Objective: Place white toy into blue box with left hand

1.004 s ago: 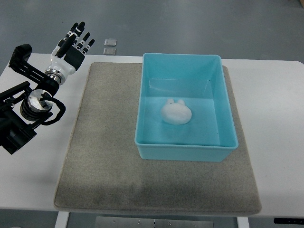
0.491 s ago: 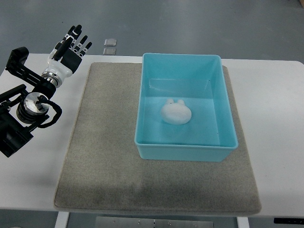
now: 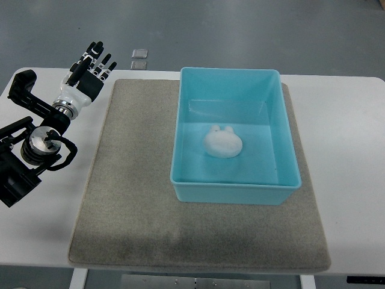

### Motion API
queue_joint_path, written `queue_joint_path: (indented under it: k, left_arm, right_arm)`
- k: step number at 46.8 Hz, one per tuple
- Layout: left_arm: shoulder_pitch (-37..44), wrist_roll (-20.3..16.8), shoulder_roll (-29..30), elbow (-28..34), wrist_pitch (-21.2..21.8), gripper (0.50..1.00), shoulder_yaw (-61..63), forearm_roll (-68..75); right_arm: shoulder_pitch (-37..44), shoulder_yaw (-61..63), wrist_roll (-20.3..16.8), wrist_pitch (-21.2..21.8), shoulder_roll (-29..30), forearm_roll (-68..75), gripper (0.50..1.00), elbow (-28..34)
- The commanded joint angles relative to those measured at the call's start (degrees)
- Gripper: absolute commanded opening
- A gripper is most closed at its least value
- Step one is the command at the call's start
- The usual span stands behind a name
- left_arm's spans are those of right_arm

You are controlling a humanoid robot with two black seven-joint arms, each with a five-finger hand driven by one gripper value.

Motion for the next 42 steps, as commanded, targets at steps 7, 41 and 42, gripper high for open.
queue_joint_path:
  k: [7, 41, 42]
  left_arm:
    - [0.3, -0.1, 0.0, 0.0, 0.0, 0.994, -0.9, 0.1]
    - [0.0, 0.0, 0.0, -0.1, 0.1, 0.994, -4.4, 0.2]
    - [0.1, 0.0, 0.0, -0.1, 0.1, 0.994, -4.4, 0.2]
  right_arm:
    - [0.0, 0.0, 0.0, 0.0, 0.0, 0.0, 0.936, 0.0]
    - [0.0, 0.0, 0.0, 0.1, 0.0, -0.3, 0.936, 0.1]
    - [0.0, 0.0, 0.0, 0.1, 0.0, -0.3, 0.936, 0.1]
